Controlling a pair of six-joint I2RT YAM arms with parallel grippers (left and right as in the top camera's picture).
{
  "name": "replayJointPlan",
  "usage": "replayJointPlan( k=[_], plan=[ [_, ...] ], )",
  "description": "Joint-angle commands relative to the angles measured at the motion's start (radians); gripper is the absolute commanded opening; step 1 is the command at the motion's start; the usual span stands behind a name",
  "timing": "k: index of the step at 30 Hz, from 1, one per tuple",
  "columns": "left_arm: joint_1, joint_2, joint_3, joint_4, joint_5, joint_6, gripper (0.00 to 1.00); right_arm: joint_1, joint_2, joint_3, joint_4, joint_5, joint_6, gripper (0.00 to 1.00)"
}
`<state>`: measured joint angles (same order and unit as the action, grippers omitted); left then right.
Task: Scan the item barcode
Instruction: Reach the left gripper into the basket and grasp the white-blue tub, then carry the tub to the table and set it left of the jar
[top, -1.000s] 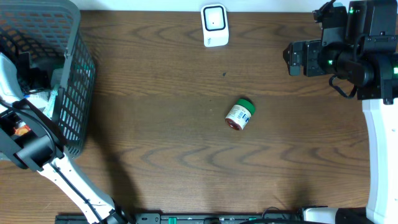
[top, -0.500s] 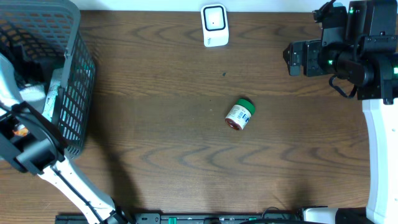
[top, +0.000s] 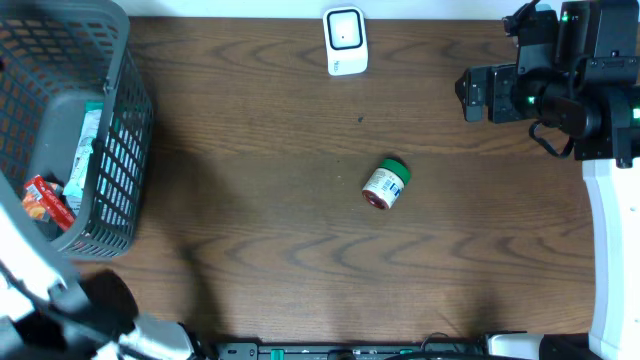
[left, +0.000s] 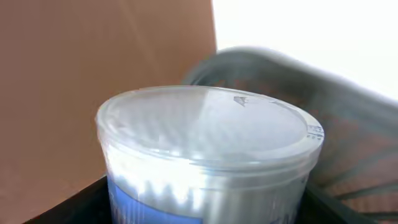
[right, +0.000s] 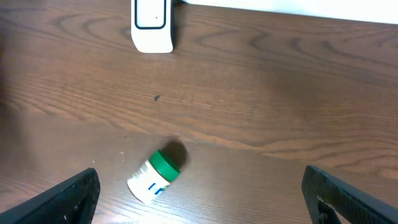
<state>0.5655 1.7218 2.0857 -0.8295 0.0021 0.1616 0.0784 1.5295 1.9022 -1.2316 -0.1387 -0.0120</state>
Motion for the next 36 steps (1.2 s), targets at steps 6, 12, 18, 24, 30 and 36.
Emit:
replayJointPlan(
  k=[6, 12, 18, 24, 30, 36],
  plan=[
    [-0.262, -0.190, 0.011, -0.174, 0.232, -0.138, 0.73, 0.008, 0.000, 0.014, 0.000, -0.001, -0.012, 0.99],
    [-0.576, -0.152, -0.039, -0.358, 0.233, -0.193, 0.73, 0.008, 0.000, 0.014, 0.000, -0.001, -0.012, 0.99],
    [-0.843, -0.004, -0.157, -0.393, 0.234, -0.193, 0.73, 0.008, 0.000, 0.014, 0.000, -0.001, -0.012, 0.99],
    [-0.988, 0.171, -0.188, -0.397, 0.234, -0.194, 0.73, 0.008, 0.000, 0.014, 0.000, -0.001, -0.012, 0.99],
    [-1.080, 0.309, -0.188, -0.389, 0.234, -0.194, 0.73, 0.008, 0.000, 0.014, 0.000, -0.001, -0.012, 0.99],
    [-1.115, 0.425, -0.188, -0.376, 0.234, -0.209, 0.73, 0.008, 0.000, 0.014, 0.000, -0.001, -0.012, 0.99]
  ],
)
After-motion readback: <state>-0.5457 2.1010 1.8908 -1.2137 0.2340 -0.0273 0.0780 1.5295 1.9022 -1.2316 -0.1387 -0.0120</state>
